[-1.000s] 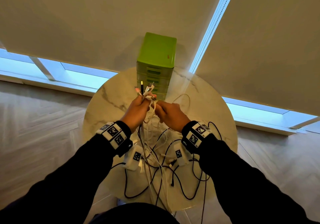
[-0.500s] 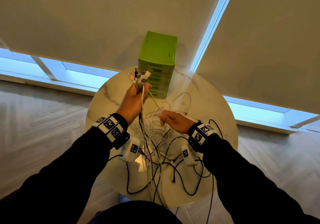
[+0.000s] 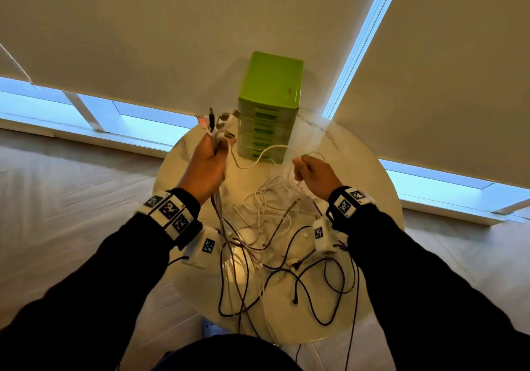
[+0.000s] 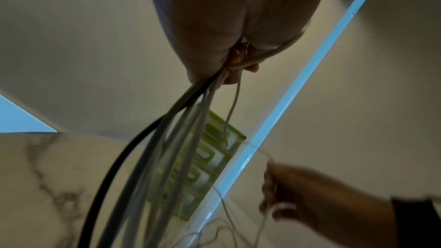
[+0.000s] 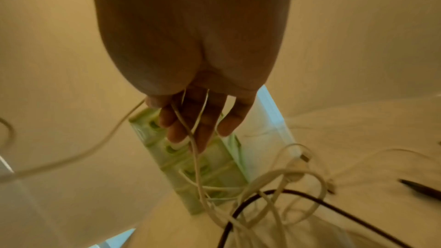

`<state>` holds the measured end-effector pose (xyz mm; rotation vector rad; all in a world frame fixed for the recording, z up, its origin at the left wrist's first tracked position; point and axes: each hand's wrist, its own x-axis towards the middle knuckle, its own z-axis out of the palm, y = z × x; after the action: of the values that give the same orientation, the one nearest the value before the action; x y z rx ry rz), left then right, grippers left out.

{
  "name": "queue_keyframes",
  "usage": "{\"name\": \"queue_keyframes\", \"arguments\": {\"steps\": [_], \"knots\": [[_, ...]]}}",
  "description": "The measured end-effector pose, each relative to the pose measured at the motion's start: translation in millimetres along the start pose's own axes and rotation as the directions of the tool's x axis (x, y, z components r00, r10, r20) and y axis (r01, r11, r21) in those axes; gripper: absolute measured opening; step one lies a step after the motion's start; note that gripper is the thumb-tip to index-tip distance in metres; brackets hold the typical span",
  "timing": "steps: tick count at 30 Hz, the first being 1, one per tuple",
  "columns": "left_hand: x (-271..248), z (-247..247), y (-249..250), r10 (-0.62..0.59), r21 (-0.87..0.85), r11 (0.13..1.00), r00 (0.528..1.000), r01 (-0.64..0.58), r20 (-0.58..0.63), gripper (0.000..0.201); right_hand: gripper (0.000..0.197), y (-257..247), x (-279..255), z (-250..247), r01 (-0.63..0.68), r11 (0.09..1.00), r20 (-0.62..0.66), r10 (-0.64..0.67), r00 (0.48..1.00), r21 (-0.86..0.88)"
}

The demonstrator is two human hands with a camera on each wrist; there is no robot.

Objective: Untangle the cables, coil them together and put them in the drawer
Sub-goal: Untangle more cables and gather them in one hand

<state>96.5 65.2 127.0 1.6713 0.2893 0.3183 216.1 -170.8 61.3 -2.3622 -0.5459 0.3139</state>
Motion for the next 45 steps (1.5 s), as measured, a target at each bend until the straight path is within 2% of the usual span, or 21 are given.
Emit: {"name": "queue_keyframes", "arguments": {"steps": [3,6,10,13,16,18,20,22,26,28,30,31,34,36,37,40,42,45], "knots": [[-9,15,-11,-0.013,0.083,0.996,0.999,0.01,0.04,0.015,0.037,-34,3,-6,0.106,0.982,-0.021,-0.104,0.994,0.156],[-11,27,-23,-0.021,0.077,0.997,0.998,0.016,0.057,0.021,0.027,-57,1,-6,0.164,0.958,0.003,-0.17,0.985,0.237],[-7,37,-22,-0.055,0.017,0.998,0.995,0.054,0.083,0.013,0.026,-69,-6,-6,0.245,0.959,0.146,-0.265,0.953,0.14],[-4,42,-20,-0.06,0.001,0.998,0.987,0.06,0.149,0.018,0.026,-70,-11,-2,0.305,0.949,0.243,-0.314,0.918,0.076],[-4,45,-22,-0.082,0.071,0.995,0.972,0.068,0.219,0.02,0.028,-72,-14,-3,0.325,0.944,0.295,-0.327,0.898,0.057],[-3,44,-24,-0.076,0.129,0.99,0.974,0.049,0.213,0.022,0.03,-69,-15,-1,0.275,0.959,0.327,-0.284,0.902,0.075],[-2,41,-25,-0.07,0.105,0.993,0.977,0.05,0.202,0.025,0.031,-61,-17,4,0.132,0.989,0.394,-0.15,0.907,0.073],[-2,39,-27,-0.045,0.042,0.998,0.98,0.038,0.196,0.027,0.033,-47,-18,16,0.029,0.999,0.486,-0.018,0.874,-0.016],[3,29,-21,-0.019,0.017,1.0,0.988,0.016,0.152,0.023,0.044,-19,-24,40,0.068,0.977,0.565,0.059,0.823,-0.201],[10,19,-18,0.008,0.009,1.0,0.995,-0.009,0.104,0.026,0.056,-9,-28,46,-0.041,0.982,0.581,0.143,0.801,-0.184],[16,9,-15,0.021,0.011,1.0,0.998,-0.022,0.057,0.028,0.064,-1,-30,48,-0.153,0.979,0.549,0.202,0.811,-0.135],[18,7,-15,0.025,0.024,0.999,0.999,-0.026,0.045,0.029,0.062,3,-30,47,-0.162,0.982,0.507,0.191,0.841,-0.101],[14,10,-16,-0.001,0.021,1.0,0.997,0.0,0.077,0.027,0.037,9,-26,39,-0.077,0.997,0.311,0.075,0.948,-0.008],[8,20,-15,-0.008,-0.03,0.999,0.991,0.013,0.132,0.027,0.022,3,-25,31,-0.065,0.993,0.2,0.045,0.979,0.095],[6,27,-13,-0.01,-0.055,0.998,0.988,0.019,0.155,0.026,0.022,0,-25,26,-0.059,0.989,0.155,0.038,0.987,0.133],[-1,49,-5,-0.007,-0.168,0.984,0.97,0.049,0.242,0.011,0.052,-4,-29,11,-0.005,0.985,0.075,-0.008,0.997,0.174],[-6,67,0,-0.01,-0.239,0.967,0.949,0.09,0.316,0.008,0.062,2,-39,2,0.022,0.985,0.019,-0.026,0.999,0.171],[-17,103,6,0.006,-0.243,0.964,0.903,0.109,0.43,0.011,0.071,21,-66,-16,0.023,0.995,-0.198,-0.003,0.98,0.101]]}}
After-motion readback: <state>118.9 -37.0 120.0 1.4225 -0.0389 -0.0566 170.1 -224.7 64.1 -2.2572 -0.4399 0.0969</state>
